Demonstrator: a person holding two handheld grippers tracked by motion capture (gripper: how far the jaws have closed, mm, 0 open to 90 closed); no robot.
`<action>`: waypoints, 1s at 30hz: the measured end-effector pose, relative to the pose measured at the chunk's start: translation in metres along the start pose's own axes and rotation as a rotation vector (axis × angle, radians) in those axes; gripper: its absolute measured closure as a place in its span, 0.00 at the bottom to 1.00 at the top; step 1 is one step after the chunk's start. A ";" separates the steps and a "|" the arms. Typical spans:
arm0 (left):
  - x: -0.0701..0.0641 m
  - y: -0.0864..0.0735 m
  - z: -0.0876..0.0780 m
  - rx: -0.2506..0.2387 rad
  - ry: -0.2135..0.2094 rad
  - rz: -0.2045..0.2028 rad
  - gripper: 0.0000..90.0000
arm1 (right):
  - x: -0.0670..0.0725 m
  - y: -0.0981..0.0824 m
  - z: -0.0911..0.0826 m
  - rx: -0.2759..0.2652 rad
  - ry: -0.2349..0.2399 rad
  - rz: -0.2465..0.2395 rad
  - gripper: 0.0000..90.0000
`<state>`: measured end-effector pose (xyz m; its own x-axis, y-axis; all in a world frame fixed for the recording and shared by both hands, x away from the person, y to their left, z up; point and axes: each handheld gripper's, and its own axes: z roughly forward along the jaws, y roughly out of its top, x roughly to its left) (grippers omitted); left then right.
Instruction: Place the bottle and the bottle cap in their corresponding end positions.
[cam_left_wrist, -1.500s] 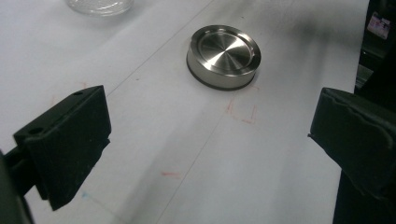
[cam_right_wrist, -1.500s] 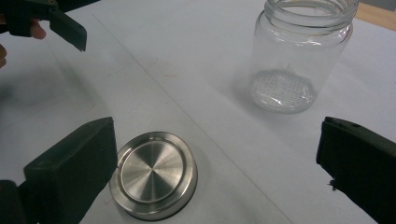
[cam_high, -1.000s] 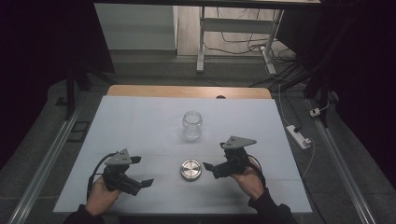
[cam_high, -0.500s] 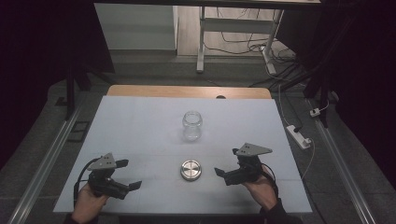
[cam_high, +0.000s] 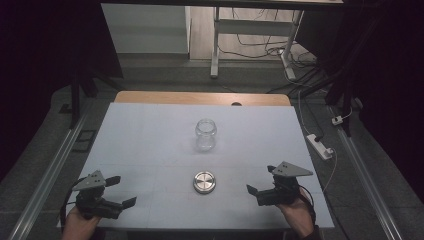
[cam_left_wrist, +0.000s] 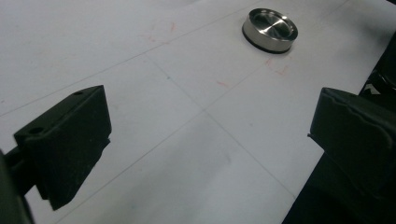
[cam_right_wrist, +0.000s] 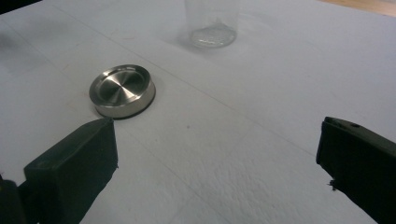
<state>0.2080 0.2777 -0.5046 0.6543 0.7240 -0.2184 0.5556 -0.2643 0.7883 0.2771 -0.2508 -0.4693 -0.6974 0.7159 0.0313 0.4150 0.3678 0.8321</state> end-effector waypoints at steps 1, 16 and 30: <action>0.000 -0.001 -0.001 0.000 0.002 -0.003 0.00 | -0.001 -0.002 -0.003 -0.002 -0.006 0.002 0.00; 0.009 -0.024 -0.013 0.005 0.036 -0.072 0.00 | -0.015 -0.036 -0.032 0.018 -0.113 0.061 0.00; 0.007 -0.036 -0.021 0.042 0.105 -0.085 0.00 | -0.014 -0.058 -0.040 0.111 -0.119 0.110 0.00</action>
<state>0.1815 0.3060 -0.5225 0.5480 0.8069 -0.2205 0.6293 -0.2240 0.7442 0.2395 -0.3059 -0.4957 -0.5727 0.8184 0.0476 0.5515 0.3417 0.7610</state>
